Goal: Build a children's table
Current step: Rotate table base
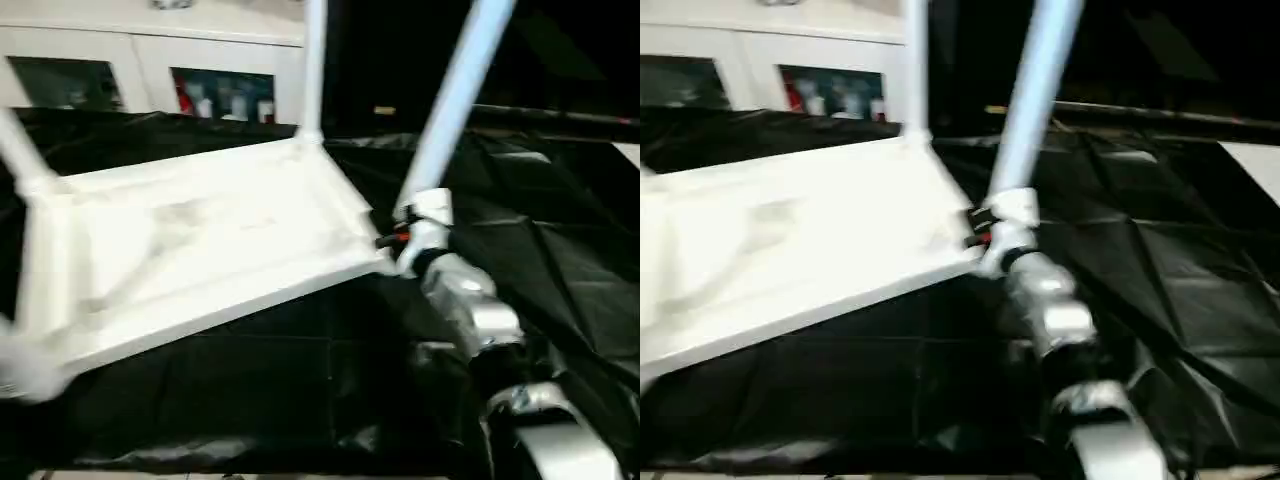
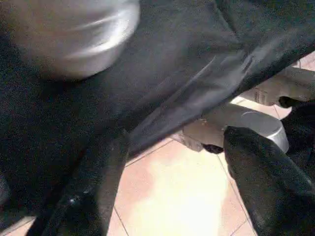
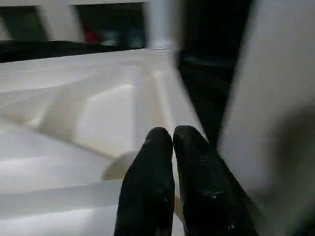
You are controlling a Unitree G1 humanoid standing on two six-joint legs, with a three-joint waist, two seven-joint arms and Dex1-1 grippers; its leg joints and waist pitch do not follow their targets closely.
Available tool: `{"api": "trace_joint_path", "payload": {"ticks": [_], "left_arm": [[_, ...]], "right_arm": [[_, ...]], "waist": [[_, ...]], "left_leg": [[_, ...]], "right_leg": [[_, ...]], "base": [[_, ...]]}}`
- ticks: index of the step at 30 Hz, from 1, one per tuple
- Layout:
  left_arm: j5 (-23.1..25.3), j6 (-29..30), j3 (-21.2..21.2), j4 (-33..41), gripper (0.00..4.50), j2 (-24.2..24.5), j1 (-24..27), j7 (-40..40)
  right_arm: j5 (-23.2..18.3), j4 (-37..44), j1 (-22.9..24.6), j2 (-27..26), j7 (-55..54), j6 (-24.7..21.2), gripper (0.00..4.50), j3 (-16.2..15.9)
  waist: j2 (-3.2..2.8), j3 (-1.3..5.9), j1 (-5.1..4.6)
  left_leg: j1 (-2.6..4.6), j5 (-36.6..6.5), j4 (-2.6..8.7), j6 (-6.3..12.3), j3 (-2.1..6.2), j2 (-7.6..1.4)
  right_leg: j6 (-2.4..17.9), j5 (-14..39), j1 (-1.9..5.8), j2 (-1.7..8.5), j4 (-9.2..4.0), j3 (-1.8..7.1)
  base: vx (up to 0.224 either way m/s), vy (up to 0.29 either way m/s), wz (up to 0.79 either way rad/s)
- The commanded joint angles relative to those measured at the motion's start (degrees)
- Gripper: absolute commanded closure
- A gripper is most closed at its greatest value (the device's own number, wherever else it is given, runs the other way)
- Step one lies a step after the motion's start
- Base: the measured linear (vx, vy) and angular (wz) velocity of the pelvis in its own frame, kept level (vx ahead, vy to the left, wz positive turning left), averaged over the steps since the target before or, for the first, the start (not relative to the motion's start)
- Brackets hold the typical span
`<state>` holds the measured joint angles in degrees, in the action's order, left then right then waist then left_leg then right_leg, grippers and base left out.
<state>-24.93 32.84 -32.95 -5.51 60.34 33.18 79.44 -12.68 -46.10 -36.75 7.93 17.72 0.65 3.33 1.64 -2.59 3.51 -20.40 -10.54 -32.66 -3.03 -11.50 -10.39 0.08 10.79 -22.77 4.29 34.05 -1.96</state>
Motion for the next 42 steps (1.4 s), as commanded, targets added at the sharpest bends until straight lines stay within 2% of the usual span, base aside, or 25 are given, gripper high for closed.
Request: {"api": "trace_joint_path", "payload": {"ticks": [1, 6, 8, 10, 11, 13, 15, 16, 21, 23, 25, 26, 27, 28, 29, 31, 33, 34, 35, 36, 37, 38, 39, 40, 42], "left_arm": [[-0.5, -0.2, -0.9, 1.2, 0.61, -0.1, -0.3, 0.5], [-2.0, -1.9, -1.2, 1.5, 0.15, -2.0, -3.2, -0.7], [-2.6, -2.9, -1.4, 1.3, 0.02, -2.6, -4.5, -1.2], [-5.4, -2.3, -2.5, 2.3, 0.02, -3.8, -7.1, -1.3], [-5.8, -2.1, -2.7, 2.5, 0.02, -3.9, -7.4, -1.2], [-10.4, 1.0, -4.1, 5.7, 0.02, -5.1, -9.5, -0.9], [-12.2, 2.3, -4.6, 7.4, 0.02, -5.7, -10.2, -0.9], [-14.1, 3.1, -4.8, 8.9, 0.02, -6.4, -10.9, -1.0], [-18.0, 4.7, -4.4, 11.5, 0.02, -7.8, -12.7, -1.4], [-20.3, 6.0, -2.5, 13.7, 0.02, -9.2, -15.2, -2.6], [-21.4, 6.4, -0.3, 15.1, 0.02, -10.5, -17.1, -3.5], [-21.8, 6.8, 0.3, 15.7, 0.02, -10.9, -17.6, -3.8], [-22.2, 7.1, 1.0, 16.2, 0.02, -11.4, -18.3, -4.2], [-22.3, 7.2, 1.2, 16.4, 0.02, -11.6, -18.5, -4.4], [-23.2, 7.8, 3.5, 17.8, 0.02, -13.1, -20.8, -5.8], [-22.9, 7.9, 5.1, 18.1, 0.02, -13.8, -22.1, -6.4], [-21.9, 7.6, 7.9, 18.2, 0.02, -15.2, -24.6, -7.7], [-21.3, 7.0, 9.7, 18.0, 0.02, -16.3, -26.3, -8.4], [-20.6, 6.4, 11.3, 18.0, 0.02, -17.2, -27.7, -8.8], [-19.8, 5.8, 14.4, 18.2, 0.02, -19.1, -30.4, -9.3], [-19.7, 5.7, 15.6, 18.4, 0.02, -19.9, -31.4, -9.4], [-19.7, 5.7, 15.8, 18.4, 0.02, -20.0, -31.5, -9.4], [-19.9, 5.9, 17.0, 18.7, 0.02, -20.7, -32.4, -9.4], [-20.3, 6.5, 18.8, 19.2, 0.02, -21.5, -33.5, -9.4], [-19.7, 6.8, 23.4, 20.0, 0.02, -24.2, -36.6, -9.1]], "right_arm": [[0.7, -5.8, -2.1, 2.2, -5.1, 2.6, 4.5, 3.1], [0.8, -11.3, -4.7, 3.9, -4.4, 4.8, 4.5, 3.9], [1.0, -11.9, -5.2, 4.1, -2.1, 5.3, 4.5, 3.6], [1.8, -11.2, -4.7, 4.2, 1.7, 5.4, 4.5, 2.1], [1.9, -11.0, -4.5, 4.2, 2.1, 5.3, 4.5, 1.9], [3.9, -8.7, -1.8, 4.3, 3.8, 5.4, 4.5, -1.2], [5.3, -8.1, -0.4, 4.6, 2.6, 6.0, 4.5, -2.4], [5.8, -7.0, 1.4, 4.8, 2.1, 5.9, 4.5, -2.8], [6.8, -3.2, 5.5, 5.3, 2.6, 4.2, 4.5, -2.9], [7.6, -0.5, 8.5, 5.9, 2.4, 2.8, 4.5, -3.4], [7.7, -0.2, 9.4, 5.9, 1.3, 2.1, 4.5, -3.4], [7.8, -0.1, 9.7, 5.8, 0.8, 1.9, 4.5, -3.4], [7.9, -0.2, 9.7, 5.6, 0.5, 1.9, 4.5, -3.5], [7.9, -0.2, 9.8, 5.6, 0.4, 1.9, 4.5, -3.5], [8.8, -0.5, 9.7, 5.0, -0.4, 1.6, 4.5, -3.9], [9.2, -0.6, 9.5, 4.4, -0.6, 1.3, 4.5, -4.1], [9.6, -0.2, 9.2, 3.4, -0.5, 0.7, 4.5, -4.7], [9.6, -0.4, 8.8, 2.6, -0.1, 0.5, 4.5, -5.1], [9.6, -0.9, 8.2, 1.9, 0.3, 0.6, 4.5, -5.6], [9.9, -1.9, 7.1, 0.5, 1.2, 0.7, 4.5, -6.4], [10.0, -2.2, 6.7, -0.2, 1.6, 0.7, 4.5, -6.8], [10.0, -2.2, 6.7, -0.2, 1.7, 0.7, 4.5, -6.9], [10.2, -2.5, 6.3, -0.8, 2.0, 0.8, 4.5, -7.2], [10.5, -2.6, 5.9, -1.4, 2.3, 0.9, 4.5, -7.5], [11.1, -3.4, 5.1, -2.7, 2.7, 0.7, 4.5, -8.4]], "waist": [[-1.88, 2.09, -0.5], [-1.48, 2.21, -0.23], [-1.53, 2.28, -0.1], [-0.97, 2.4, 0.06], [-1.08, 2.42, 0.15], [-1.02, 2.44, 0.21], [-1.11, 2.38, 0.21], [-0.87, 2.29, 0.23], [-0.64, 2.24, 0.24], [-0.78, 2.15, 0.46], [-0.95, 2.08, 0.47], [-0.81, 2.07, 0.36], [-1.09, 2.07, 0.34], [-0.86, 2.04, 0.13], [-0.96, 2.06, 0.1], [-0.82, 2.09, -0.18], [-0.6, 2.15, -0.47], [-0.49, 2.16, -0.41], [-0.62, 2.1, -0.44], [-0.45, 2.13, -0.45], [-0.73, 2.22, -0.47], [-0.74, 2.24, -0.47], [-0.67, 2.24, -0.61], [-0.52, 2.38, -0.56], [-0.41, 2.39, -0.39]], "left_leg": [[2.34, -25.4, 4.56, -2.97, 1.31, -2.62], [2.35, -24.3, 4.26, -2.24, 1.09, -2.5], [1.74, -22.4, 4.32, -1.77, 1.12, -2.57], [1.35, -19.7, 4.23, -1.12, 0.87, -2.75], [1.21, -19.3, 4.19, -1.16, 0.94, -2.75], [1.16, -18.9, 4.08, -1.47, 0.88, -2.89], [1.14, -19.3, 4.09, -1.86, 0.86, -2.9], [1.3, -20.2, 4.05, -2.47, 0.78, -2.89], [1.33, -21.4, 4.03, -2.54, 0.86, -2.83], [1.66, -22.4, 4.03, -2.91, 0.89, -2.91], [1.54, -23.4, 4.07, -3.3, 1.04, -2.82], [1.47, -23.6, 4.05, -3.4, 1.04, -2.8], [1.53, -24.1, 4.02, -3.8, 1.16, -2.82], [1.55, -24.9, 3.89, -4.03, 1.18, -2.73], [1.49, -25.0, 3.87, -4.07, 1.24, -2.66], [1.62, -25.2, 3.75, -4.15, 1.32, -2.5], [1.23, -24.4, 3.86, -4.02, 1.58, -2.44], [1.64, -24.7, 3.7, -4.07, 1.47, -2.48], [1.75, -24.9, 3.74, -4.09, 1.51, -2.47], [1.75, -25.1, 3.72, -4.19, 1.54, -2.51], [1.72, -25.3, 3.84, -4.55, 1.72, -2.58], [1.76, -25.3, 3.84, -4.68, 1.73, -2.62], [1.37, -24.9, 3.96, -4.82, 1.86, -2.58], [1.37, -24.0, 3.92, -4.88, 1.76, -2.59], [1.78, -23.4, 3.72, -4.72, 1.45, -2.58]], "right_leg": [[10.7, 18.0, 0.07, 2.79, -4.06, 2.47], [10.6, 16.8, 0.29, 2.61, -3.96, 2.41], [10.9, 15.3, 0.89, 2.62, -3.63, 2.33], [11.8, 13.0, 1.32, 2.47, -3.13, 2.01], [12.0, 13.1, 1.45, 2.58, -2.98, 1.99], [12.6, 13.4, 1.42, 2.67, -2.88, 1.9], [12.7, 13.7, 1.35, 2.58, -2.83, 1.86], [12.3, 15.1, 1.17, 2.5, -2.96, 1.91], [10.9, 17.3, 1.17, 2.35, -3.25, 2.0], [10.4, 18.6, 0.91, 2.36, -3.47, 2.01], [10.0, 19.6, 0.9, 2.35, -3.5, 2.02], [9.9, 20.0, 0.91, 2.38, -3.51, 2.02], [9.7, 20.5, 0.81, 2.41, -3.51, 2.04], [9.7, 21.1, 0.73, 2.4, -3.54, 2.07], [9.7, 21.4, 0.75, 2.46, -3.53, 2.09], [9.3, 22.0, 0.63, 2.56, -3.75, 2.17], [8.8, 22.4, 1.06, 2.66, -3.68, 2.14], [8.6, 23.0, 0.68, 2.65, -3.88, 2.19], [8.6, 23.3, 0.6, 2.65, -3.95, 2.21], [8.5, 23.5, 0.58, 2.72, -4.0, 2.23], [8.5, 23.8, 0.7, 2.84, -3.87, 2.18], [8.6, 23.5, 0.64, 2.86, -3.87, 2.17], [8.8, 22.8, 0.97, 2.9, -3.63, 2.14], [8.8, 21.9, 1.08, 2.9, -3.52, 2.13], [9.3, 20.4, 0.72, 2.78, -3.46, 2.23]], "base": [[0.0, 0.0, 0.0], [0.0, 0.0, 0.0], [0.0, 0.0, 0.0], [0.0, 0.0, 0.0], [0.0, 0.0, 0.0], [0.0, 0.0, 0.0], [0.0, 0.0, 0.0], [0.0, 0.0, 0.0], [0.0, 0.0, 0.0], [0.0, 0.0, 0.0], [0.0, 0.0, 0.0], [0.0, 0.0, 0.0], [0.0, 0.0, 0.0], [0.0, 0.0, 0.0], [0.0, 0.0, 0.0], [0.0, 0.0, 0.0], [0.0, 0.0, 0.0], [0.0, 0.0, 0.0], [0.0, 0.0, 0.0], [0.0, 0.0, 0.0], [0.0, 0.0, 0.0], [0.0, 0.0, 0.0], [0.0, 0.0, 0.0], [0.0, 0.0, 0.0], [0.0, 0.0, 0.0]]}}
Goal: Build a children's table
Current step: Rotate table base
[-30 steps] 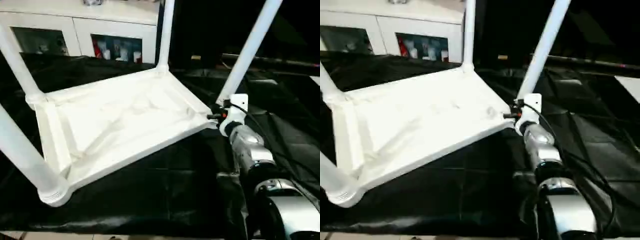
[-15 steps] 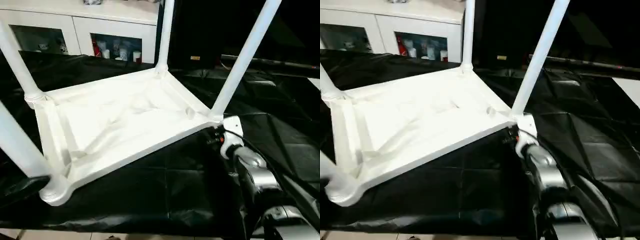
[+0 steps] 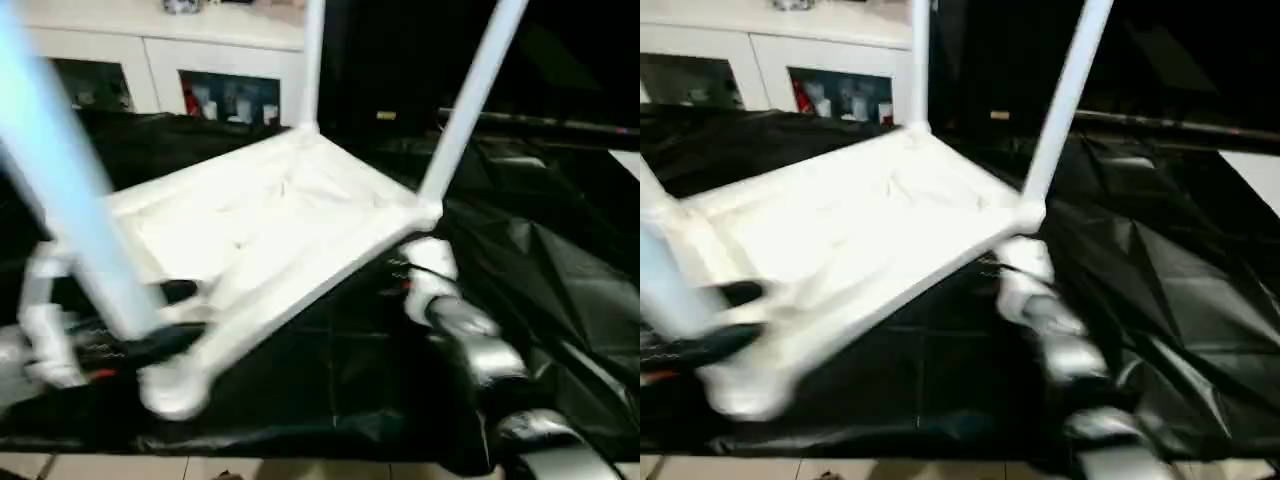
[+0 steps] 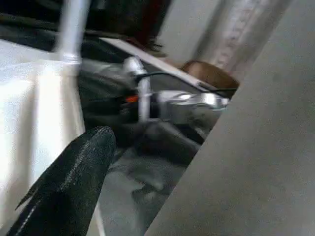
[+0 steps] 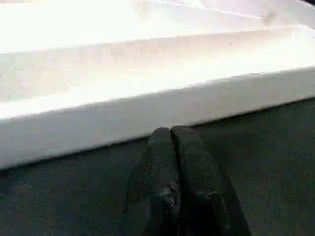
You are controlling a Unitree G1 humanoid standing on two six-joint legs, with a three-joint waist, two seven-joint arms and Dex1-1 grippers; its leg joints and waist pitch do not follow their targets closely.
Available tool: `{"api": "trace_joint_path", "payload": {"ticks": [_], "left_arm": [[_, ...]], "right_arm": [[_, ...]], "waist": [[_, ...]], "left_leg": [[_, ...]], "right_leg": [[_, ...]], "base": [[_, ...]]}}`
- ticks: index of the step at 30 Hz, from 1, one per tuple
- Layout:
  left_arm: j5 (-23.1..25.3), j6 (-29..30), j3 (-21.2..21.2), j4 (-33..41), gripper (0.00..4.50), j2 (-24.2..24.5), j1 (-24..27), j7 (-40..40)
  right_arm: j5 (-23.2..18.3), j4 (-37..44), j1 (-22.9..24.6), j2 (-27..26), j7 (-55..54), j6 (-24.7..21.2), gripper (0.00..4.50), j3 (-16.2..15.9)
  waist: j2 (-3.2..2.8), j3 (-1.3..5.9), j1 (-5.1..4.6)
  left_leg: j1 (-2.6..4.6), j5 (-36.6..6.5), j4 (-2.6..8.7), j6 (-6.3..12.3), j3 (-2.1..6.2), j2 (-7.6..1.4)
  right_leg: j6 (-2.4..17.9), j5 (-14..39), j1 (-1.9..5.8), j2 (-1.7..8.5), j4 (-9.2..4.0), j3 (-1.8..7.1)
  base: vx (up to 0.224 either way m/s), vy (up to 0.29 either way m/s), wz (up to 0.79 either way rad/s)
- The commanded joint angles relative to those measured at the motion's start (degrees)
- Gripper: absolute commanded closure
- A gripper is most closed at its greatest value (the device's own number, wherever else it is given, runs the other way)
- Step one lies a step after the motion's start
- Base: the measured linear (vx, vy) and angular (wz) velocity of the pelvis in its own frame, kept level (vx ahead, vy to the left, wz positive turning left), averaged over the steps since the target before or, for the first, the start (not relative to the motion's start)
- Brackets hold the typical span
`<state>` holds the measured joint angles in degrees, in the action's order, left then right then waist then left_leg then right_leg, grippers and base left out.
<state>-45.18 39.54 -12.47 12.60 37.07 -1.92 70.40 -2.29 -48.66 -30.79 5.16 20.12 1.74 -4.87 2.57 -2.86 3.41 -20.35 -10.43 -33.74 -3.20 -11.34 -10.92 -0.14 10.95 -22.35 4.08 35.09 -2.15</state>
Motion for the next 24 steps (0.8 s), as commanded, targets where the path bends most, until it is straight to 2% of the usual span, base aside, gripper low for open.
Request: {"api": "trace_joint_path", "payload": {"ticks": [1, 3, 5, 6, 7, 8, 9, 11, 12, 13, 14, 15, 16, 17, 21, 24], "left_arm": [[0.6, 0.2, 4.4, 2.2, 0.02, -1.7, -2.5, -0.1], [0.3, 0.9, 7.2, 2.6, 0.02, -3.5, -4.6, -0.2], [1.6, 0.7, 11.2, 2.1, 0.02, -5.9, -7.1, 0.3], [1.7, 0.6, 11.7, 2.1, 0.02, -6.2, -7.3, 0.5], [2.2, 0.4, 12.8, 1.9, 0.02, -6.9, -7.9, 0.8], [3.4, -0.4, 16.3, 0.7, 0.02, -9.3, -10.2, 1.2], [3.4, -0.4, 16.3, 0.7, 0.02, -9.3, -10.2, 1.2], [5.9, -2.9, 20.3, -2.2, 0.02, -12.9, -13.5, 1.1], [6.6, -3.6, 21.1, -2.9, 0.02, -13.6, -14.1, 1.0], [7.1, -4.1, 21.7, -3.4, 0.02, -14.1, -14.5, 1.0], [8.3, -5.5, 23.1, -4.9, 0.02, -15.5, -15.8, 0.7], [8.3, -5.5, 23.1, -4.9, 0.02, -15.5, -15.8, 0.7], [10.0, -7.3, 25.0, -7.3, 0.02, -17.6, -17.8, 0.4], [10.6, -8.0, 25.6, -8.2, 0.02, -18.4, -18.5, 0.6], [13.1, -11.0, 27.4, -11.4, 0.02, -20.7, -20.5, 0.2], [17.5, -16.9, 28.5, -17.6, 0.02, -23.7, -22.7, -2.1]], "right_arm": [[1.0, -1.1, -1.0, -0.3, 0.3, -0.2, 4.5, -0.5], [1.5, -1.5, -1.3, -0.8, 0.4, 0.0, 4.5, -1.0], [1.7, -1.9, -1.6, -1.6, 0.9, -0.1, 4.5, -1.6], [1.7, -1.9, -1.6, -1.7, 1.0, -0.1, 4.5, -1.7], [1.7, -2.0, -1.6, -2.0, 1.3, 0.0, 4.5, -1.9], [1.9, -2.1, -1.6, -2.8, 2.0, 0.3, 4.5, -2.5], [1.9, -2.1, -1.6, -2.8, 2.0, 0.3, 4.5, -2.5], [2.2, -2.3, -1.8, -3.7, 2.3, 0.5, 4.5, -2.9], [2.2, -2.3, -1.8, -3.8, 2.3, 0.6, 4.5, -2.9], [2.2, -2.3, -1.8, -3.9, 2.4, 0.6, 4.5, -2.9], [2.1, -2.6, -1.8, -4.2, 2.8, 0.8, 4.5, -2.9], [2.1, -2.6, -1.8, -4.2, 2.8, 0.8, 4.5, -2.9], [2.3, -2.8, -1.8, -4.2, 3.1, 1.1, 4.5, -3.3], [2.3, -2.9, -1.8, -4.3, 3.4, 1.2, 4.5, -3.4], [2.3, -2.7, -1.6, -4.3, 4.1, 1.3, 4.5, -3.6], [2.7, -2.7, -1.5, -4.5, 4.5, 1.5, 4.5, -3.4]], "waist": [[-1.38, 2.72, -0.25], [-1.38, 2.92, -0.11], [-1.37, 3.05, -0.32], [-1.33, 3.07, -0.31], [-1.15, 3.16, -0.41], [-1.35, 3.18, -0.38], [-1.21, 3.3, -0.65], [-1.1, 3.3, -0.95], [-1.23, 3.53, -0.81], [-1.01, 3.51, -1.09], [-1.23, 3.56, -1.15], [-1.1, 3.5, -1.37], [-1.2, 3.59, -1.54], [-1.12, 3.52, -1.54], [-1.13, 3.41, -1.58], [-1.13, 3.4, -1.56]], "left_leg": [[1.54, -22.8, 4.75, -4.53, 1.23, -2.0], [1.46, -21.2, 4.71, -4.62, 1.16, -2.0], [0.94, -19.2, 4.72, -4.47, 1.18, -1.91], [1.01, -18.8, 4.69, -4.32, 1.13, -1.9], [0.76, -17.4, 4.55, -3.99, 1.09, -1.86], [0.72, -17.0, 4.5, -3.9, 1.07, -1.83], [0.52, -15.9, 4.45, -3.78, 1.1, -1.83], [0.25, -13.9, 4.38, -3.1, 1.01, -1.74], [0.49, -13.4, 4.11, -3.08, 0.95, -1.71], [0.07, -12.5, 4.18, -2.86, 1.03, -1.71], [-0.01, -12.2, 4.19, -2.8, 1.12, -1.75], [-0.02, -12.3, 4.17, -2.62, 1.05, -1.72], [0.01, -12.0, 4.03, -2.21, 1.02, -1.72], [0.29, -12.7, 3.92, -1.84, 0.85, -1.73], [0.28, -13.8, 4.05, -1.84, 0.95, -1.89], [0.34, -14.6, 4.03, -1.62, 0.99, -1.9]], "right_leg": [[9.8, 19.1, 0.49, 3.06, -4.38, 2.48], [10.0, 17.4, 0.74, 3.06, -4.13, 2.42], [10.2, 14.8, 1.26, 3.02, -3.8, 2.37], [10.2, 14.4, 1.2, 3.01, -3.85, 2.37], [10.3, 13.4, 1.5, 3.12, -3.74, 2.42], [10.4, 13.0, 1.51, 3.16, -3.66, 2.44], [10.5, 12.2, 1.77, 3.13, -3.6, 2.38], [11.0, 9.7, 1.94, 3.01, -3.61, 2.36], [11.1, 8.8, 1.91, 3.04, -3.42, 2.34], [11.5, 7.7, 2.27, 3.13, -3.26, 2.34], [11.6, 7.4, 2.36, 3.2, -3.21, 2.3], [11.6, 7.4, 2.27, 3.07, -3.35, 2.27], [12.3, 6.4, 2.32, 3.12, -3.25, 2.28], [12.5, 7.1, 2.08, 3.07, -3.52, 2.3], [12.7, 8.6, 2.14, 3.1, -3.67, 2.26], [12.6, 9.7, 2.11, 3.16, -3.94, 2.29]], "base": [[0.0, 0.0, 0.0], [0.0, 0.0, 0.0], [0.0, 0.0, 0.0], [0.0, 0.0, 0.0], [0.0, 0.0, 0.0], [0.0, 0.0, 0.0], [0.0, 0.0, 0.0], [0.0, 0.0, 0.0], [0.0, 0.0, 0.0], [0.0, 0.0, 0.0], [0.0, 0.0, 0.0], [0.0, 0.0, 0.0], [0.0, 0.0, 0.0], [0.0, 0.0, 0.0], [0.0, 0.0, 0.0], [0.0, 0.0, 0.0]]}}
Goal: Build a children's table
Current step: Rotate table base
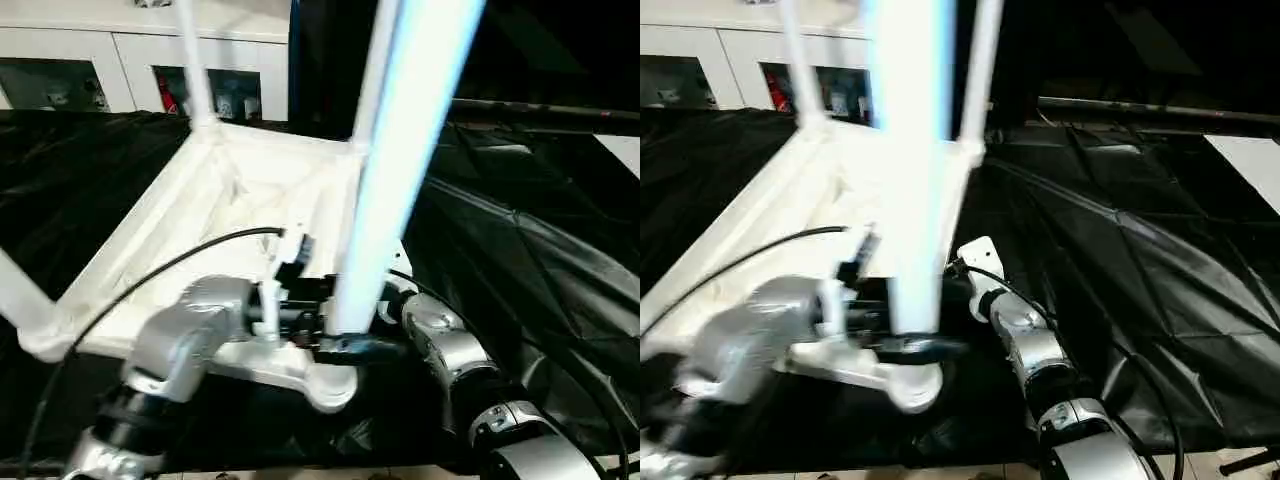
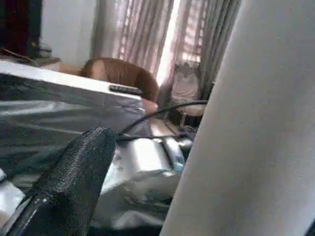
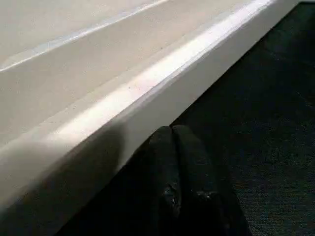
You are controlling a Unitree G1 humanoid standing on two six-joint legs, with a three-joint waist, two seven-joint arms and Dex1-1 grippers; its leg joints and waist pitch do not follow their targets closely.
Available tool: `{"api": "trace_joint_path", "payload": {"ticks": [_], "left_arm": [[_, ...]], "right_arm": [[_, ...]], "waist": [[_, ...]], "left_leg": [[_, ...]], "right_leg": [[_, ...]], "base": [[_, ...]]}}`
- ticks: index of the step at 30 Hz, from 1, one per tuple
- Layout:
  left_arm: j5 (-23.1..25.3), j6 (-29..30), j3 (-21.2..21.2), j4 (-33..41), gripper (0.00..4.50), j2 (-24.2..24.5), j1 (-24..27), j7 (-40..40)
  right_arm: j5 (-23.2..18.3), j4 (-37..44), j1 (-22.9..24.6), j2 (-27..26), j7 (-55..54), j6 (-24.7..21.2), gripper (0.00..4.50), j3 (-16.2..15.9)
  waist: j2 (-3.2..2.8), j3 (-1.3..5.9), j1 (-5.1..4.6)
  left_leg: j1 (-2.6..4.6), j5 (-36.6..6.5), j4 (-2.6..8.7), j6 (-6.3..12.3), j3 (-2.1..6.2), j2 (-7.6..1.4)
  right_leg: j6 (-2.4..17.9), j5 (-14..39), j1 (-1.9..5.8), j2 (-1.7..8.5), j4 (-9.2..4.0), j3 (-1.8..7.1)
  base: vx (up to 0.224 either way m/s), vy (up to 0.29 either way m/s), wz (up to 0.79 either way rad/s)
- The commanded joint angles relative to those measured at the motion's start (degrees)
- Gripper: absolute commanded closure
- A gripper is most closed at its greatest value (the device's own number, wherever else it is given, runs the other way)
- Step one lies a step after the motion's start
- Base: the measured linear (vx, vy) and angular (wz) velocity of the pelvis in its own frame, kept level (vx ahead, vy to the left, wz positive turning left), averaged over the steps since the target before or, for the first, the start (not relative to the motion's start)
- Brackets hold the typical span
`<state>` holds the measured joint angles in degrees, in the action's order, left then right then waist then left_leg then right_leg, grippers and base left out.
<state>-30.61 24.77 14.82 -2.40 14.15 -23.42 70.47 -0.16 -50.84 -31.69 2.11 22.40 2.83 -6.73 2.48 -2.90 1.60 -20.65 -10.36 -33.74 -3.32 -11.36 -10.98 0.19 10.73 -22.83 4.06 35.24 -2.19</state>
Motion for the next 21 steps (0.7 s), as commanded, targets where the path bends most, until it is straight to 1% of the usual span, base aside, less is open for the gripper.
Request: {"api": "trace_joint_path", "payload": {"ticks": [1, 2, 3, 4, 5, 6, 8, 9, 10, 11, 12, 14, 15, 16, 17, 18, 19, 21], "left_arm": [[4.0, -3.5, 1.3, -4.1, 0.02, -1.4, -1.7, -2.9], [5.5, -5.8, 1.4, -6.3, 0.02, -2.1, -2.3, -3.9], [6.8, -7.8, 1.5, -7.9, 0.02, -2.5, -2.8, -4.8], [8.6, -10.5, 1.6, -10.1, 0.02, -3.0, -3.4, -6.1], [10.3, -12.2, 1.7, -11.8, 0.02, -3.0, -3.9, -7.8], [10.4, -12.3, 1.7, -11.8, 0.02, -3.0, -3.9, -7.9], [12.7, -15.3, 1.5, -14.6, 0.02, -3.3, -4.9, -10.6], [13.3, -15.5, 1.3, -15.3, 0.02, -3.2, -5.3, -11.7], [13.7, -16.0, 1.1, -16.0, 0.02, -3.3, -5.7, -12.0], [14.1, -17.1, 0.6, -17.2, 0.02, -3.2, -6.1, -11.8], [14.7, -18.2, 0.3, -18.0, 0.02, -3.1, -6.4, -12.0], [15.0, -19.6, -0.2, -19.4, 0.02, -2.9, -6.8, -11.8], [15.2, -21.1, -0.7, -20.7, 0.02, -2.3, -7.2, -11.5], [15.2, -21.1, -0.9, -21.0, 0.02, -1.8, -7.3, -11.3], [15.2, -21.1, -0.9, -21.0, 0.02, -1.8, -7.3, -11.3], [15.2, -21.2, -0.9, -21.1, 0.02, -1.5, -7.2, -11.0], [15.0, -21.8, -1.0, -21.8, 0.02, -0.8, -7.3, -9.7], [14.6, -20.9, -0.8, -21.2, 0.02, -0.1, -6.8, -8.5]], "right_arm": [[0.6, -0.6, -0.6, -1.5, 2.4, 0.5, 4.5, -1.5], [0.5, -0.6, -0.6, -1.6, 2.7, 0.8, 4.5, -1.4], [0.5, -0.7, -0.7, -1.7, 2.8, 1.1, 4.5, -1.4], [0.5, -0.8, -0.8, -1.7, 2.9, 1.5, 4.5, -1.5], [0.5, -1.1, -1.2, -1.6, 2.3, 1.5, 4.5, -1.1], [0.4, -1.1, -1.2, -1.6, 2.3, 1.5, 4.5, -1.1], [-0.1, -1.4, -1.8, -1.1, 1.5, 1.9, 4.5, 0.0], [-0.5, -1.3, -2.1, -0.6, 1.3, 1.8, 4.5, 0.7], [-0.7, -1.2, -2.3, -0.2, 1.3, 1.8, 4.5, 1.1], [-1.2, -0.4, -2.1, 1.0, 1.9, 1.7, 4.5, 1.9], [-1.7, 0.4, -1.9, 2.0, 2.6, 1.6, 4.5, 2.5], [-2.3, 1.9, -1.2, 3.8, 4.0, 1.4, 4.5, 3.2], [-3.0, 4.8, 0.6, 6.6, 6.8, 0.9, 4.5, 3.8], [-3.3, 6.1, 1.6, 8.0, 8.0, 0.7, 4.5, 4.0], [-3.3, 6.3, 1.7, 8.2, 8.1, 0.6, 4.5, 4.0], [-3.4, 6.9, 2.2, 9.0, 8.8, 0.5, 4.5, 4.1], [-3.5, 8.3, 3.5, 10.9, 10.4, 0.1, 4.5, 4.4], [-3.3, 9.4, 4.5, 12.3, 11.5, 0.0, 4.5, 4.3]], "waist": [[-1.04, 3.44, 0.26], [-0.95, 3.41, 0.2], [-0.92, 3.44, 0.28], [-0.85, 3.38, 0.2], [-0.84, 3.33, 0.22], [-0.79, 3.38, 0.28], [-0.71, 3.32, 0.16], [-0.74, 3.3, 0.23], [-0.76, 3.34, 0.28], [-0.76, 3.34, 0.32], [-0.88, 3.34, 0.52], [-0.86, 3.21, 0.68], [-1.19, 3.29, 0.86], [-1.31, 3.25, 1.0], [-1.09, 3.25, 1.06], [-1.02, 3.3, 1.12], [-1.31, 3.27, 1.19], [-1.1, 3.35, 1.12]], "left_leg": [[0.64, -14.8, 4.04, -1.59, 1.02, -1.87], [0.52, -15.0, 4.11, -1.51, 1.09, -1.9], [0.62, -15.3, 4.08, -1.47, 1.09, -1.9], [0.44, -15.7, 4.15, -1.47, 1.21, -1.9], [0.47, -16.1, 4.18, -1.41, 1.21, -1.89], [0.56, -16.7, 4.17, -1.54, 1.27, -1.94], [0.36, -17.2, 4.29, -1.59, 1.44, -1.96], [0.45, -17.6, 4.3, -1.7, 1.46, -1.97], [0.61, -17.7, 4.22, -1.72, 1.41, -1.96], [0.63, -17.7, 4.21, -1.63, 1.44, -1.95], [0.95, -18.3, 4.13, -1.4, 1.29, -2.0], [0.8, -18.2, 4.18, -1.13, 1.28, -1.98], [0.92, -18.2, 4.12, -1.12, 1.22, -2.02], [0.81, -17.9, 4.14, -0.82, 1.22, -2.02], [0.81, -17.7, 4.16, -0.6, 1.17, -2.03], [0.78, -17.2, 4.09, -0.38, 1.13, -1.92], [0.6, -16.9, 4.07, -0.23, 1.16, -1.81], [0.52, -16.4, 4.02, -0.18, 1.17, -1.73]], "right_leg": [[12.2, 10.1, 2.6, 3.19, -4.08, 2.33], [12.2, 10.5, 2.67, 3.17, -4.11, 2.3], [12.0, 11.2, 2.63, 3.26, -4.18, 2.31], [11.7, 12.4, 2.71, 3.32, -4.3, 2.27], [11.5, 13.3, 2.64, 3.34, -4.45, 2.27], [11.1, 14.5, 2.59, 3.42, -4.49, 2.26], [10.6, 16.2, 2.61, 3.47, -4.62, 2.18], [10.2, 17.3, 2.52, 3.51, -4.72, 2.15], [10.3, 17.4, 2.35, 3.47, -4.77, 2.17], [10.3, 17.4, 2.31, 3.47, -4.79, 2.16], [10.6, 17.5, 2.02, 3.41, -4.98, 2.17], [11.1, 17.3, 2.09, 3.43, -4.92, 2.16], [11.3, 16.8, 2.06, 3.46, -4.9, 2.17], [11.2, 15.8, 2.24, 3.36, -4.91, 2.15], [11.0, 15.2, 2.33, 3.26, -4.93, 2.14], [11.3, 14.9, 2.3, 3.3, -4.77, 2.12], [11.1, 15.0, 2.45, 3.29, -4.85, 2.1], [11.1, 15.2, 2.52, 3.3, -4.82, 2.05]], "base": [[0.0, 0.0, 0.0], [0.0, 0.0, 0.0], [0.0, 0.0, 0.0], [0.0, 0.0, 0.0], [0.0, 0.0, 0.0], [0.0, 0.0, 0.0], [0.0, 0.0, 0.0], [0.0, 0.0, 0.0], [0.0, 0.0, 0.0], [0.0, 0.0, 0.0], [0.0, 0.0, 0.0], [0.0, 0.0, 0.0], [0.0, 0.0, 0.0], [0.0, 0.0, 0.0], [0.0, 0.0, 0.0], [0.0, 0.0, 0.0], [0.0, 0.0, 0.0], [0.0, 0.0, 0.0]]}}
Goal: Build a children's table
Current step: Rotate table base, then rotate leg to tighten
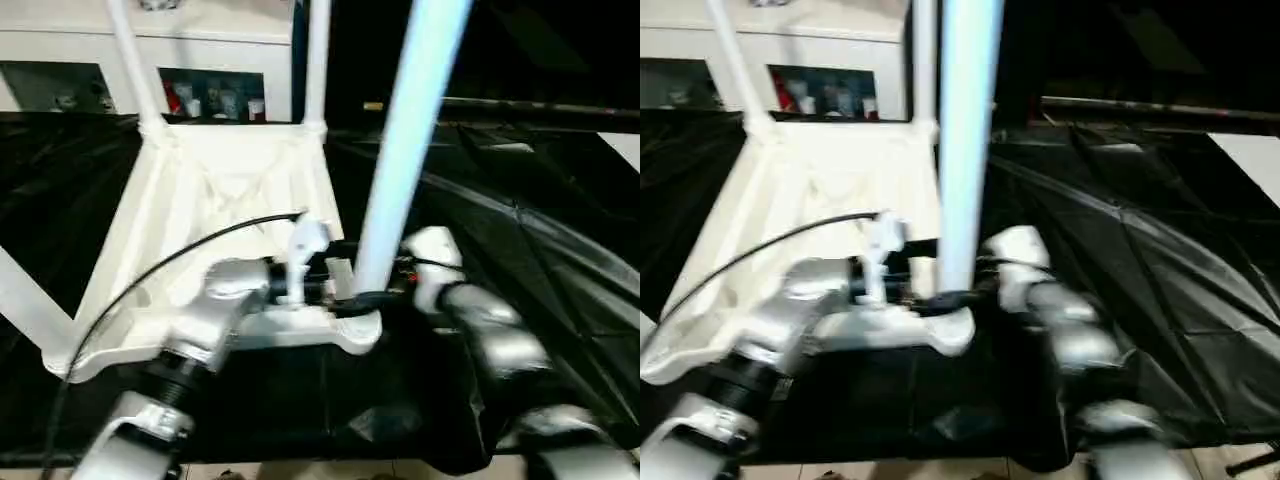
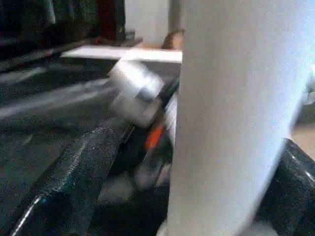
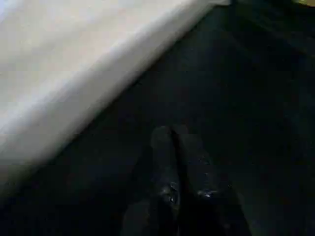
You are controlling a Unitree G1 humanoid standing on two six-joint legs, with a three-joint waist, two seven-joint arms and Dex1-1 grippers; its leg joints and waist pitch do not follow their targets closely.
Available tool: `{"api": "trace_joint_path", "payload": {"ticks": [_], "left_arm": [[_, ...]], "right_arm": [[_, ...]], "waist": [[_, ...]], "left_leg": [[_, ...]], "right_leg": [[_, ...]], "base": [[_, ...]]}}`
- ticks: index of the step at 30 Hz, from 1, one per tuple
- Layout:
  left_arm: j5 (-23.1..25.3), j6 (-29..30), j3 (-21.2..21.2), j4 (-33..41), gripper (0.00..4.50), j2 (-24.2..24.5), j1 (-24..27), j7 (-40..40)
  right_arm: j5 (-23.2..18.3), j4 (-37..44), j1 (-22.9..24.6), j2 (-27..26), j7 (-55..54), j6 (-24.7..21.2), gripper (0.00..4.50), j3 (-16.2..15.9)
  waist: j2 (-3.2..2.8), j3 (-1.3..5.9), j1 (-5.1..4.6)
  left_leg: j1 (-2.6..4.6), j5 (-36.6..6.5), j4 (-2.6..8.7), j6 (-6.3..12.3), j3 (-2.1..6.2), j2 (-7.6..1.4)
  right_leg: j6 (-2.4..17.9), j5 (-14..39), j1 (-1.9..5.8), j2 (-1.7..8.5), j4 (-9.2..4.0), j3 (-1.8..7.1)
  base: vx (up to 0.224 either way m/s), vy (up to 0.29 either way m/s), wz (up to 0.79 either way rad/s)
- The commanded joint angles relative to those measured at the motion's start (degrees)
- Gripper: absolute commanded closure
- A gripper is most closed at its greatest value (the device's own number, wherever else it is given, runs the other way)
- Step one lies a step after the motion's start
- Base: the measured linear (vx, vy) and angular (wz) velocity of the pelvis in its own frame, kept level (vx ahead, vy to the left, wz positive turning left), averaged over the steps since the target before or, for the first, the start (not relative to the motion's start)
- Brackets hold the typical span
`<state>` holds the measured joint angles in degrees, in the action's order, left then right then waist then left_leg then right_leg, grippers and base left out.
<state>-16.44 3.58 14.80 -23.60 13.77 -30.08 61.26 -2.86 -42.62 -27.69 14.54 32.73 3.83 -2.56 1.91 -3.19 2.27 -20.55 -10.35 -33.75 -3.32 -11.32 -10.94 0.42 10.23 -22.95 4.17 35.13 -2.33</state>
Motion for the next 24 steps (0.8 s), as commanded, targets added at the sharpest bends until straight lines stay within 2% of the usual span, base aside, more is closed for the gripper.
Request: {"api": "trace_joint_path", "payload": {"ticks": [1, 4, 5, 6, 7, 8, 11, 15, 20, 24], "left_arm": [[-0.2, 3.1, 0.2, 1.9, 0.02, 2.2, 1.0, 3.7], [0.3, 5.8, 2.1, 2.4, 0.02, 4.7, 1.6, 7.2], [1.8, 5.7, 3.3, 1.4, 0.02, 6.1, 1.8, 8.1], [1.8, 5.7, 3.3, 1.4, 0.02, 6.2, 1.8, 8.1], [3.9, 4.2, 4.2, 0.5, 0.19, 7.2, 2.1, 7.8], [4.0, 4.2, 4.3, 0.5, 0.3, 7.3, 2.1, 7.8], [7.0, 2.6, 5.2, -0.7, 0.37, 8.6, 2.3, 6.3], [8.6, 4.4, 5.8, -0.1, 0.86, 9.7, 2.3, 5.9], [9.7, 5.8, 6.4, 0.7, 1.25, 11.3, 2.8, 6.4], [10.9, 6.5, 6.6, 0.8, 1.61, 12.1, 3.0, 5.8]], "right_arm": [[-1.1, 4.7, 3.0, 2.9, 5.1, -2.6, 4.5, -0.3], [-2.2, 10.6, 6.1, 5.8, 10.1, -5.0, 4.5, -1.1], [-3.9, 14.7, 7.8, 7.2, 13.4, -7.5, 4.5, -1.7], [-3.9, 14.8, 7.8, 7.2, 13.5, -7.5, 4.5, -1.7], [-4.9, 18.1, 9.1, 8.5, 15.7, -9.2, 4.5, -2.4], [-5.0, 18.4, 9.2, 8.6, 15.8, -9.3, 4.5, -2.5], [-7.7, 26.3, 12.1, 10.9, 19.5, -13.4, 4.5, -3.6], [-9.2, 33.0, 14.6, 12.4, 21.0, -17.1, 4.5, -4.2], [-9.4, 39.3, 17.2, 14.0, 22.1, -21.4, 4.5, -4.9], [-9.7, 42.6, 18.6, 15.5, 22.2, -23.8, 4.5, -5.7]], "waist": [[-0.73, 3.61, 0.46], [-0.65, 3.72, 0.56], [-0.83, 3.74, 0.61], [-0.85, 3.71, 0.65], [-1.01, 3.62, 0.63], [-1.02, 3.58, 0.77], [-1.09, 3.44, 1.03], [-1.07, 3.11, 1.62], [-1.04, 3.01, 1.5], [-1.06, 3.02, 1.5]], "left_leg": [[0.46, -16.3, 3.99, 0.11, 1.09, -1.83], [0.35, -14.7, 3.89, 1.69, 1.06, -1.92], [0.35, -14.3, 3.9, 2.14, 1.07, -2.02], [0.32, -14.0, 3.84, 2.28, 1.08, -2.0], [0.17, -13.9, 3.9, 2.39, 1.11, -2.05], [0.32, -14.2, 3.9, 2.47, 1.08, -2.15], [0.47, -15.3, 3.95, 2.13, 1.1, -2.27], [0.73, -17.5, 4.22, 0.9, 1.2, -2.37], [0.47, -18.1, 4.39, 0.21, 1.42, -2.24], [0.67, -18.5, 4.31, -0.03, 1.44, -2.23]], "right_leg": [[11.4, 15.2, 2.66, 3.19, -4.77, 2.18], [12.5, 11.7, 2.81, 3.04, -4.36, 2.18], [13.0, 11.0, 2.81, 3.1, -4.35, 2.13], [13.1, 10.6, 2.83, 3.03, -4.27, 2.1], [13.5, 10.7, 2.83, 3.1, -4.25, 2.05], [13.3, 11.2, 2.78, 3.13, -4.42, 2.04], [12.5, 13.8, 2.61, 3.33, -4.61, 2.16], [10.9, 19.1, 2.15, 3.56, -5.18, 2.26], [9.8, 21.0, 2.16, 3.6, -5.29, 2.25], [8.9, 22.7, 1.96, 3.67, -5.51, 2.31]], "base": [[0.0, 0.0, 0.0], [0.0, 0.0, 0.0], [0.0, 0.0, 0.0], [0.0, 0.0, 0.0], [0.0, 0.0, 0.0], [0.0, 0.0, 0.0], [0.0, 0.0, 0.0], [0.0, 0.0, 0.0], [0.0, 0.0, 0.0], [0.0, 0.0, 0.0]]}}
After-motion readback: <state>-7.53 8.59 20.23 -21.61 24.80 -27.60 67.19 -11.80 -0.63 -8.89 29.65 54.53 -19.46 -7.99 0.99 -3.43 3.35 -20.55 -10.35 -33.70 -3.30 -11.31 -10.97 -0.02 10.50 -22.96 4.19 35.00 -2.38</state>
